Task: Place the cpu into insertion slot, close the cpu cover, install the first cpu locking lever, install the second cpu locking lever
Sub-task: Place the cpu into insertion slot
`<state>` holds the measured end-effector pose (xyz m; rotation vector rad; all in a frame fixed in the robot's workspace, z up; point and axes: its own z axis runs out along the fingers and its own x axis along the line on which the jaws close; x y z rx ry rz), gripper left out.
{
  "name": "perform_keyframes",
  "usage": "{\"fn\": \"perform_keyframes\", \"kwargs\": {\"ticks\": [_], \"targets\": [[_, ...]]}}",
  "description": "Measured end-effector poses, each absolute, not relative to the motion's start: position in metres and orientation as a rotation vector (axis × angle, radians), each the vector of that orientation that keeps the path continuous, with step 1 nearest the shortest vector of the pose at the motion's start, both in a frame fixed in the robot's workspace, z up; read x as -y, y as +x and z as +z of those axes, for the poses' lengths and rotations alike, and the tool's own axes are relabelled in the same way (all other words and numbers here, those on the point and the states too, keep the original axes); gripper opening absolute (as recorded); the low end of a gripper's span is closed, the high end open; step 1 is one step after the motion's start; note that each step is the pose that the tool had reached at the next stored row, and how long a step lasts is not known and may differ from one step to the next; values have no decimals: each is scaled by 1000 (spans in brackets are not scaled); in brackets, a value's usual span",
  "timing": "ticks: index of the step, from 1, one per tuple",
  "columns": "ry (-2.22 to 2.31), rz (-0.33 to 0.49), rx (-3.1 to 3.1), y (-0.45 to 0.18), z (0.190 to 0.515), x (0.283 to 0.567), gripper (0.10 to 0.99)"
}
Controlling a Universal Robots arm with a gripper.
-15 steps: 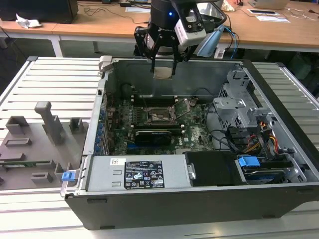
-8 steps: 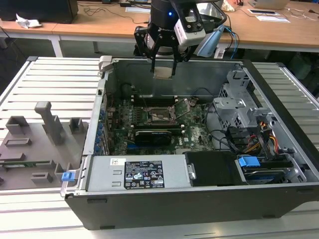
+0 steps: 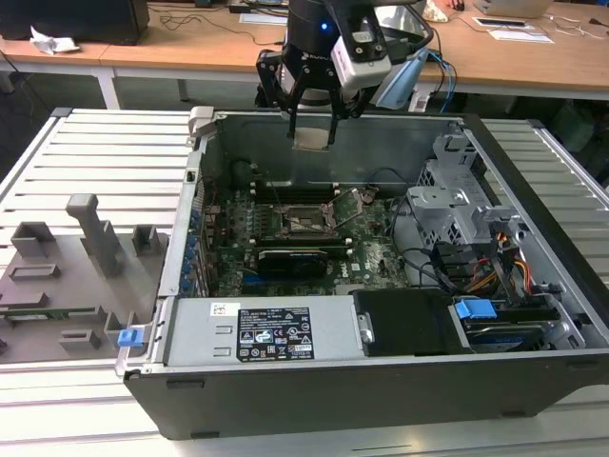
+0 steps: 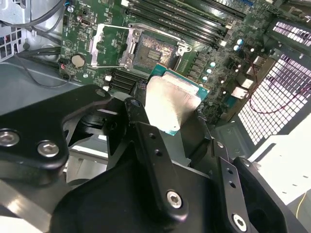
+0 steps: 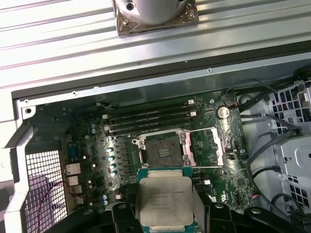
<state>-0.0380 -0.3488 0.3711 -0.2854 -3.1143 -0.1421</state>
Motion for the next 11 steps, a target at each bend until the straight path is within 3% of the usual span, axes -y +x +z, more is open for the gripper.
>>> {"fn": "perform_keyframes", "kwargs": {"ticks": [11], "targets": [[-562, -143, 3084, -38, 370, 349, 529]]}}
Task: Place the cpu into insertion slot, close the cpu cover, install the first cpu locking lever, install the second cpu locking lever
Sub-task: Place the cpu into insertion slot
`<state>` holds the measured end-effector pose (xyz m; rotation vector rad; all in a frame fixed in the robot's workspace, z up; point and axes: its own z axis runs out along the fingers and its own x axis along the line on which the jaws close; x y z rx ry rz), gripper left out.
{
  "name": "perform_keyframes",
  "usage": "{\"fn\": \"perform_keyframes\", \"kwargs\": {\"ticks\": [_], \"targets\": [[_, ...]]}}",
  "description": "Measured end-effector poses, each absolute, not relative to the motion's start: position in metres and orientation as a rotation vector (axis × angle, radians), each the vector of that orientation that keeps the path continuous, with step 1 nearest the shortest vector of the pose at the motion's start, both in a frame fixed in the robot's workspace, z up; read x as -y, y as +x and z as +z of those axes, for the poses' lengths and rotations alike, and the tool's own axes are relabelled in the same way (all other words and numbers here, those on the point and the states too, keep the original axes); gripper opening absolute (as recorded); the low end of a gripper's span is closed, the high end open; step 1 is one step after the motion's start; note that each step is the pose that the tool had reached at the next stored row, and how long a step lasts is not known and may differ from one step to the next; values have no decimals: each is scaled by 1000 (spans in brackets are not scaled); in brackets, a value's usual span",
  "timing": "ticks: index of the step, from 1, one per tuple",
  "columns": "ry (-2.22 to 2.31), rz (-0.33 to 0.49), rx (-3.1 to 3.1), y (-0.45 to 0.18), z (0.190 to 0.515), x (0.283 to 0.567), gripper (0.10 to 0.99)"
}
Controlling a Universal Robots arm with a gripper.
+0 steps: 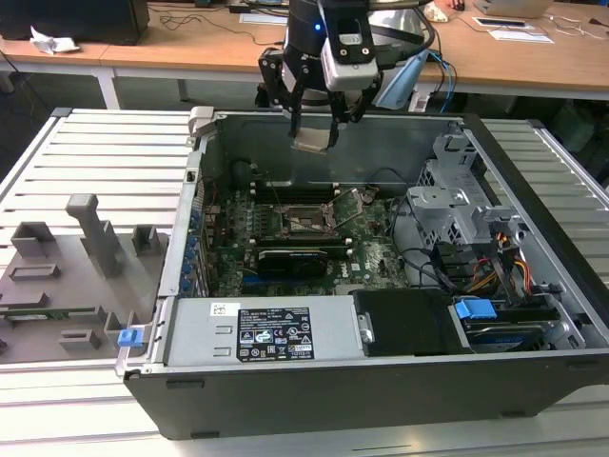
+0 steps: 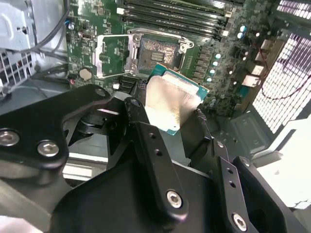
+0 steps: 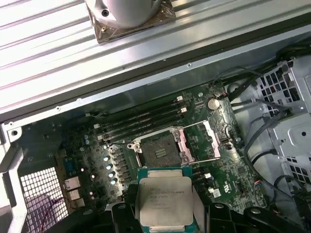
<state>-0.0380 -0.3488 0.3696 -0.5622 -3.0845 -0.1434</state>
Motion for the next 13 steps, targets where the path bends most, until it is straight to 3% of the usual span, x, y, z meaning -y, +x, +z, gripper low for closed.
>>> {"fn": "perform_keyframes", "kwargs": {"ticks": [13], "targets": [[-880, -144, 3019, -38, 368, 349, 529]]}}
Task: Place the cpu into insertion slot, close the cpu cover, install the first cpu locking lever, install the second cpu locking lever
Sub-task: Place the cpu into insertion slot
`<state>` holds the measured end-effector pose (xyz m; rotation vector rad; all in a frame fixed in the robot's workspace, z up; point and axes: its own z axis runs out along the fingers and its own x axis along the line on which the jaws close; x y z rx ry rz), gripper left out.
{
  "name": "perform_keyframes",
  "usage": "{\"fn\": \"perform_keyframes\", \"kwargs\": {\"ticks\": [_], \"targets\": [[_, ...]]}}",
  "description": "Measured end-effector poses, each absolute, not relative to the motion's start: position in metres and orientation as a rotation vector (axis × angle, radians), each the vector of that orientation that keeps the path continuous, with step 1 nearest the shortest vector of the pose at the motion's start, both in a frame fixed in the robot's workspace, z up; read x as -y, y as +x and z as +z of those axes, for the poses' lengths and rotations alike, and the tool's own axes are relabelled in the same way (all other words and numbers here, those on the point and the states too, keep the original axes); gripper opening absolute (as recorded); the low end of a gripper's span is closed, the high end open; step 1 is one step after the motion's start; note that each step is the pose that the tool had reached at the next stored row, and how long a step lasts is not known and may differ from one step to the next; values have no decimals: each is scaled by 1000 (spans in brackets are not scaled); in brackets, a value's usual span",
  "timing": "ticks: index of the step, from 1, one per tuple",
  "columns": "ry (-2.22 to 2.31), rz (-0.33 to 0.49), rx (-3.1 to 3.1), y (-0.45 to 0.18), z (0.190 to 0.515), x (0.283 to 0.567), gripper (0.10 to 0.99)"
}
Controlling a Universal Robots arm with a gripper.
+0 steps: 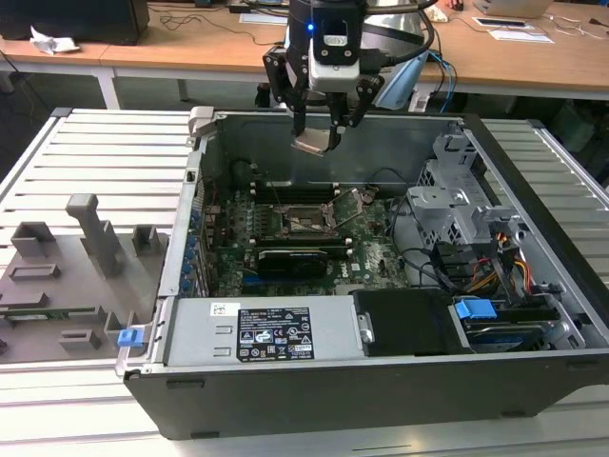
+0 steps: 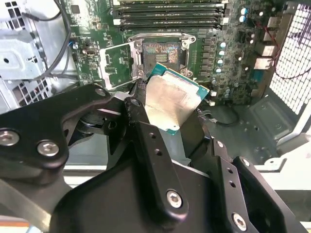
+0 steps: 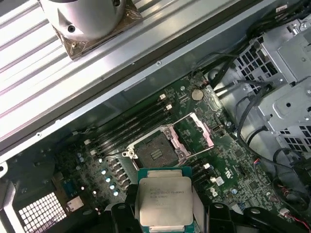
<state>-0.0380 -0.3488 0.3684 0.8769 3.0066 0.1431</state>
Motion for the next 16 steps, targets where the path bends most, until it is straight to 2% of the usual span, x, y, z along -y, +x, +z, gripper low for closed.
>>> {"fn": "perform_keyframes", "kwargs": {"ticks": [16], "targets": [[1115, 141, -2919, -38, 368, 349, 529]]}}
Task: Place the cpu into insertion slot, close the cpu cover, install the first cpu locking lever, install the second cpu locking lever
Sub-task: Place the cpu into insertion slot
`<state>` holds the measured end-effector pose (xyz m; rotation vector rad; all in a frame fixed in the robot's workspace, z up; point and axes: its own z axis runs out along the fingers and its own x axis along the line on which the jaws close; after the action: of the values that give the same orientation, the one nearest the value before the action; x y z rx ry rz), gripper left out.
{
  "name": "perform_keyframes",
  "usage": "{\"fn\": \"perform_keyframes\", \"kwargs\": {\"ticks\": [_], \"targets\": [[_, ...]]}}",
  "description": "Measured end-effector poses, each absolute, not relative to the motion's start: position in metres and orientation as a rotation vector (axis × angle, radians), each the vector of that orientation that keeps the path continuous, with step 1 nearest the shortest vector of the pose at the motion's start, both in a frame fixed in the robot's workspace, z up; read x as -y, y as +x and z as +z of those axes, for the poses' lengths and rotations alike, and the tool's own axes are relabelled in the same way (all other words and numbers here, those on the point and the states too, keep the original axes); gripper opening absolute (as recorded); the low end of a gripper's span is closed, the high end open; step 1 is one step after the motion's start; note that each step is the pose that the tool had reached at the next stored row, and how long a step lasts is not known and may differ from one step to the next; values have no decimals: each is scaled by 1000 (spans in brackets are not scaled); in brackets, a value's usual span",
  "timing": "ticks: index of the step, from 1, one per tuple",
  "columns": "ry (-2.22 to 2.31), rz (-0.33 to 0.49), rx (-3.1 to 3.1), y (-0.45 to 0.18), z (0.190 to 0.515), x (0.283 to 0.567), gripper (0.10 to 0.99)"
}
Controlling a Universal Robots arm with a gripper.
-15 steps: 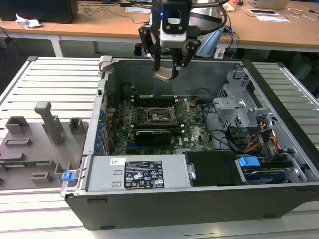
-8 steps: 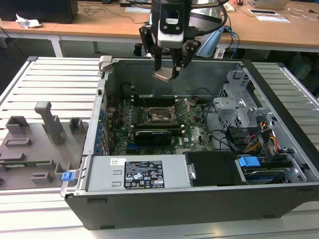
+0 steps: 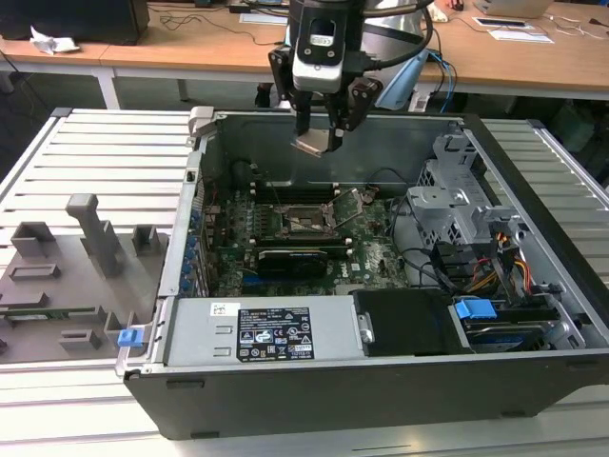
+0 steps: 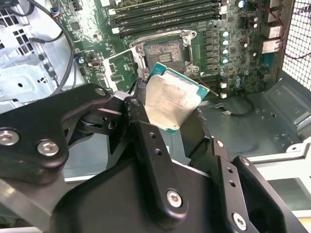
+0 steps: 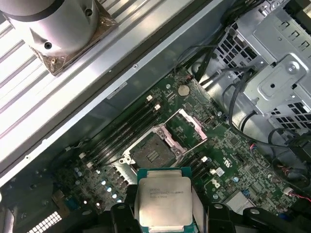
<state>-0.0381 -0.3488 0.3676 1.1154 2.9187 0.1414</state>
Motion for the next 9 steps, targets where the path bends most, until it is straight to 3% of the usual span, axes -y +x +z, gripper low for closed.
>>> {"fn": "perform_keyframes", "kwargs": {"ticks": [9], "targets": [[1307, 139, -2832, -38, 366, 349, 529]]}}
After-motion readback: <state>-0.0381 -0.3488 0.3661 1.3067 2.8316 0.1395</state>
